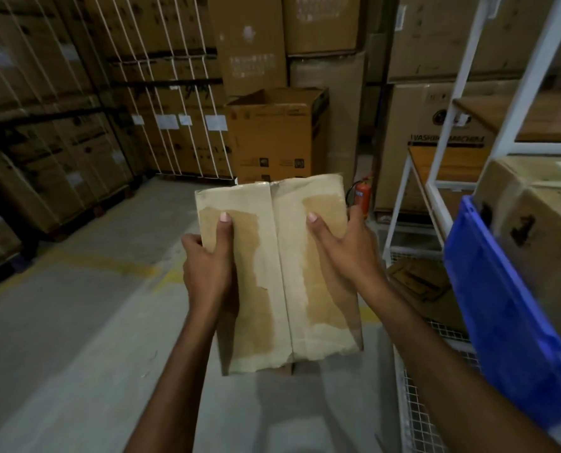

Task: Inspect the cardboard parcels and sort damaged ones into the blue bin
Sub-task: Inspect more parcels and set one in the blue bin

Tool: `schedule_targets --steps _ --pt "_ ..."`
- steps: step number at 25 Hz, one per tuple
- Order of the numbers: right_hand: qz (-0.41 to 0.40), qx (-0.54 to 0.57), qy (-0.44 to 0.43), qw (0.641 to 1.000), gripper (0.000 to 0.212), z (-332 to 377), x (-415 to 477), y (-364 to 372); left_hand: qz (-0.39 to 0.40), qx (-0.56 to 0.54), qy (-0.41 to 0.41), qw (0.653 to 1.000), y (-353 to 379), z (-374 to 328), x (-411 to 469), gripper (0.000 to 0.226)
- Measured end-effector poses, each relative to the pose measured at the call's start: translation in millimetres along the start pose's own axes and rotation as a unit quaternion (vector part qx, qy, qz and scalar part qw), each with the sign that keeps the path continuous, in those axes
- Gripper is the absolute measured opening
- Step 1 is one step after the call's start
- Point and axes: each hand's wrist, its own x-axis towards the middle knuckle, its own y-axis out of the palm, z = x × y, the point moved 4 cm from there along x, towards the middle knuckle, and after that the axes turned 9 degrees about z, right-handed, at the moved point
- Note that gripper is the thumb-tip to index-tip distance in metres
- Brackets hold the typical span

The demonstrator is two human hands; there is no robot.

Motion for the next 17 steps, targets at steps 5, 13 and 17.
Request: schedule_targets --steps 5,13,17 --pt "-0.029 0.012 -0.053 0.998 0.069 -2.0 -104.1 -69.9 -0.014 0.048 0.021 0.999 7.1 -28.0 -127.5 0.054" --pt "-0.021 -0.014 -0.046 0.999 0.069 -16.5 -237.2 -172.4 0.002 0.094 0.033 0.995 20.8 -56.5 -282.5 0.07" --pt "-0.079 -0.024 -0.026 0.996 0.077 -15.3 -297.4 -226.4 0.046 0.134 0.067 0.988 28.9 -81.5 -337.9 0.071"
